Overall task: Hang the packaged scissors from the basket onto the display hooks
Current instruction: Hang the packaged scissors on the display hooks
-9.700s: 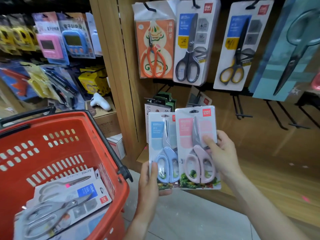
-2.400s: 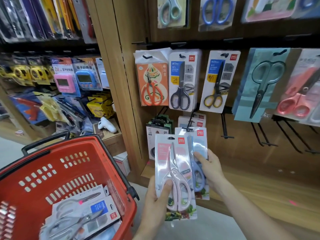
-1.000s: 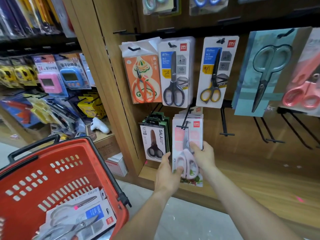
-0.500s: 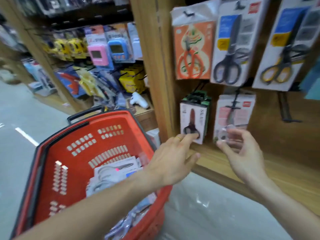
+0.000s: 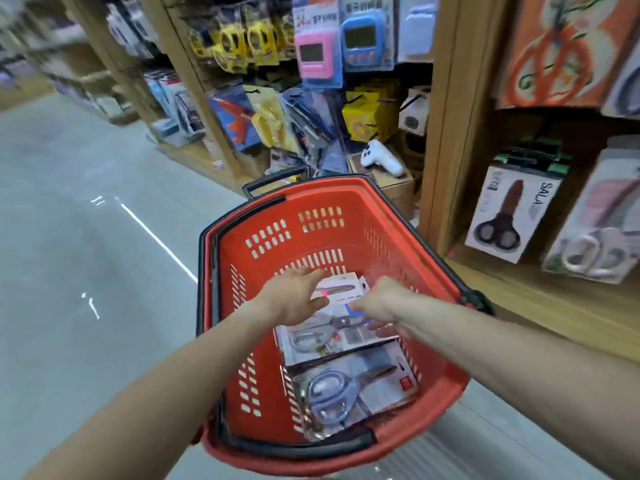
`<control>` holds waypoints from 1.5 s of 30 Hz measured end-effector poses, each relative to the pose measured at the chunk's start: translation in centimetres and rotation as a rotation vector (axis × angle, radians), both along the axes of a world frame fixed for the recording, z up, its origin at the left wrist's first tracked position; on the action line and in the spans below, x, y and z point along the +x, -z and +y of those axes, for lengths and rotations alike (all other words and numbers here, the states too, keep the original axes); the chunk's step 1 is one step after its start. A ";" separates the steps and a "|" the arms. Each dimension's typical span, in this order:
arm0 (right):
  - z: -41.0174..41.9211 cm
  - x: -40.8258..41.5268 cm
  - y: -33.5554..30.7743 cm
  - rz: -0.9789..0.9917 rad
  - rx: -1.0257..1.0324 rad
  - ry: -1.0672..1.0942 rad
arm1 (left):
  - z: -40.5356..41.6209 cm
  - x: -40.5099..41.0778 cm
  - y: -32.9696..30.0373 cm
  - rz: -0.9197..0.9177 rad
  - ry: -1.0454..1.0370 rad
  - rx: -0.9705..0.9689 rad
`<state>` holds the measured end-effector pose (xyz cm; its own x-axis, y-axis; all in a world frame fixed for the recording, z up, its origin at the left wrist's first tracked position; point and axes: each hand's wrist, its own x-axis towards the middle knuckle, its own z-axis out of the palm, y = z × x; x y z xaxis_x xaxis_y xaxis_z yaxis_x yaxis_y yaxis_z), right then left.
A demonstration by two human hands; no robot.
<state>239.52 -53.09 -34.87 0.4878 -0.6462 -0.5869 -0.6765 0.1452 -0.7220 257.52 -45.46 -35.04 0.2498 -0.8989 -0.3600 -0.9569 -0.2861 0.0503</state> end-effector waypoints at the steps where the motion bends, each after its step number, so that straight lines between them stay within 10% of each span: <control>1: -0.3 1.1 0.3 -0.012 0.088 0.042 | -0.4 0.8 0.9 0.011 -0.019 0.034; 13: 3.9 8.5 7.7 -0.076 0.730 0.652 | -4.0 6.0 9.6 0.254 -0.332 0.349; 45: 2.5 8.9 10.1 -0.039 0.626 0.797 | -4.4 6.4 9.3 0.497 -0.424 0.175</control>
